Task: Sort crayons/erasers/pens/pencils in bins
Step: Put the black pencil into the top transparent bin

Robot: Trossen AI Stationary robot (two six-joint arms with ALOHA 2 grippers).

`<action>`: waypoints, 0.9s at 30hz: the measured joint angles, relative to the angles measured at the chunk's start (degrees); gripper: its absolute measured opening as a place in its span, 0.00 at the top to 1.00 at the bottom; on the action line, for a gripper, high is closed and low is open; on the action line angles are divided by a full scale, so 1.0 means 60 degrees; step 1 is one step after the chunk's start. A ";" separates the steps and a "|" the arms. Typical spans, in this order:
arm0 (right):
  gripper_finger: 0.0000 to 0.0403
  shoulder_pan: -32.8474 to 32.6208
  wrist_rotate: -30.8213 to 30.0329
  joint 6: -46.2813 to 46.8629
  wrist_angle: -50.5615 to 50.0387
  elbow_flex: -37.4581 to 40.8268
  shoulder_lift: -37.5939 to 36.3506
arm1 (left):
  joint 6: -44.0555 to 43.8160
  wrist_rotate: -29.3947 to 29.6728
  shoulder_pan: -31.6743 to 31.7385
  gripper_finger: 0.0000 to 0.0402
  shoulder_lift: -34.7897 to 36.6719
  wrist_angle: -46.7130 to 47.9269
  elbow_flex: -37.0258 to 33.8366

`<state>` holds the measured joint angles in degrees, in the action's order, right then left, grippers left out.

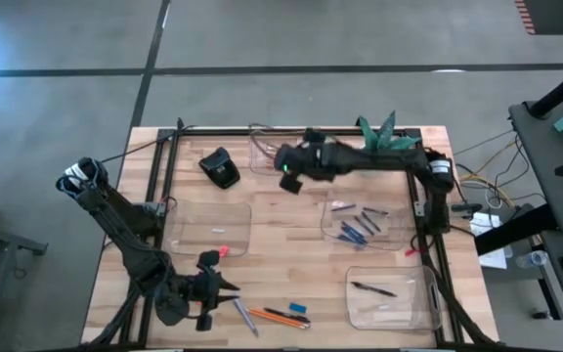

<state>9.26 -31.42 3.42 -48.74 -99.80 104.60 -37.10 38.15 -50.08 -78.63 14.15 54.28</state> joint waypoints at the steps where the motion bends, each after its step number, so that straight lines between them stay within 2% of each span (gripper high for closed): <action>1: 0.98 0.0255 0.0233 -0.0051 0.0126 0.0018 0.0051 | 0.0000 0.0004 0.0033 0.85 0.0000 -0.0010 -0.0004; 4: 0.98 0.0850 0.0760 -0.0094 0.0272 0.0094 0.0268 | 0.0000 0.0011 0.0125 0.85 0.0000 -0.0041 -0.0004; 10: 0.98 0.1481 0.0816 -0.0112 0.0317 0.0489 0.0668 | 0.0004 0.0011 0.0280 0.85 0.0000 -0.0039 -0.0007; 14: 0.98 0.1664 0.0912 -0.0311 0.0589 0.0633 0.1020 | 0.0004 0.0011 0.0332 0.85 0.0001 -0.0046 0.0000; 18: 0.98 0.1800 0.1493 -0.0530 0.0644 0.0606 0.1543 | 0.0004 0.0015 0.0382 0.85 0.0004 -0.0077 0.0000; 27: 0.98 0.1821 0.1594 -0.1176 0.0740 0.0241 0.2278 | -0.0004 0.0011 0.0418 0.85 0.0007 -0.0215 0.0004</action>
<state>20.18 -21.85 -3.64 -44.29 -98.36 118.27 -37.12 38.22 -47.57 -78.59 12.86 54.30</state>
